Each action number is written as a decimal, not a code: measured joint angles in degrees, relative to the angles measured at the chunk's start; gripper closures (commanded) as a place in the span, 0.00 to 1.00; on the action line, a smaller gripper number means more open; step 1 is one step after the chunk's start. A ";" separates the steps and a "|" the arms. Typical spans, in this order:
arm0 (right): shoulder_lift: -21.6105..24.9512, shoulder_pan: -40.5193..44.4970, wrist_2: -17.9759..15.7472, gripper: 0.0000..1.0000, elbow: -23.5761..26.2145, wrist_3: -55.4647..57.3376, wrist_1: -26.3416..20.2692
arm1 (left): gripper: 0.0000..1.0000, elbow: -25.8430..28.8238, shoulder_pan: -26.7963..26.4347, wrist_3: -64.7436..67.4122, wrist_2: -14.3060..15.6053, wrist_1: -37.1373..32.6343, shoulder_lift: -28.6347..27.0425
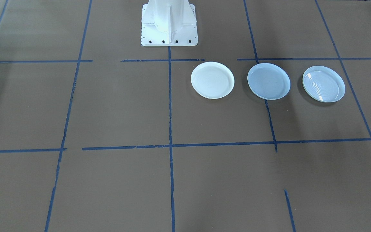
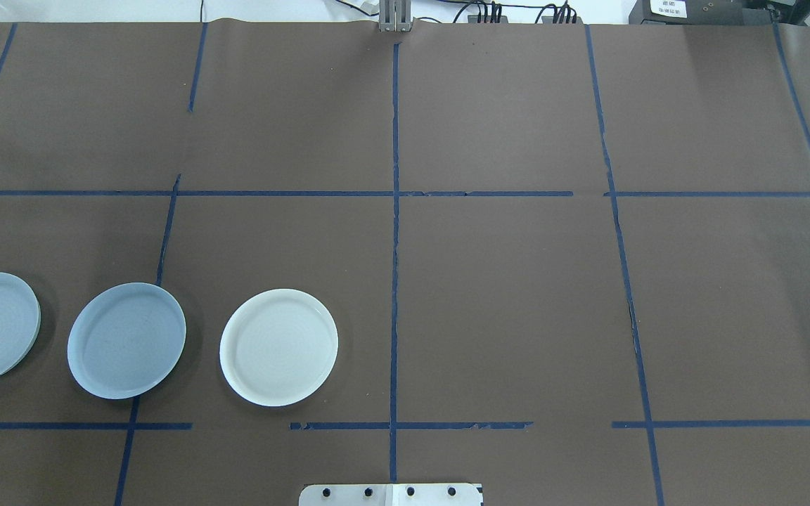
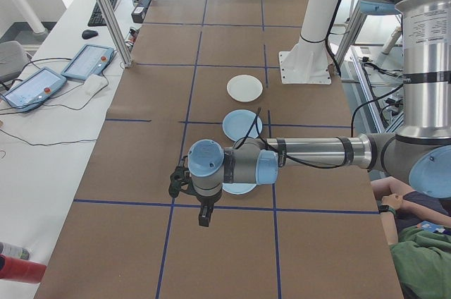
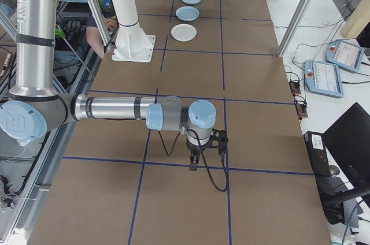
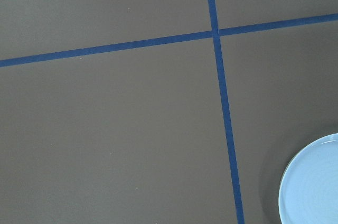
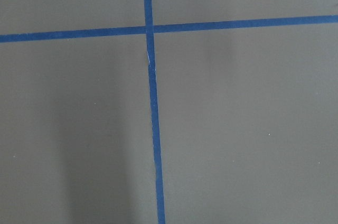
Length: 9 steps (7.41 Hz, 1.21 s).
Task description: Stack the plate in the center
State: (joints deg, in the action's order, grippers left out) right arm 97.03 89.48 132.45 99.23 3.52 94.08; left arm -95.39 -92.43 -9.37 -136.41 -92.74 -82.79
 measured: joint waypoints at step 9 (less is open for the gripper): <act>0.00 0.00 0.00 0.00 0.00 0.00 -0.04 | 0.00 6.73 17.76 25.38 -3.93 -25.73 1.05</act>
State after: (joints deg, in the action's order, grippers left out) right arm 97.03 89.47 132.45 99.23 3.52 94.04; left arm -88.66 -74.67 16.01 -140.34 -118.47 -81.74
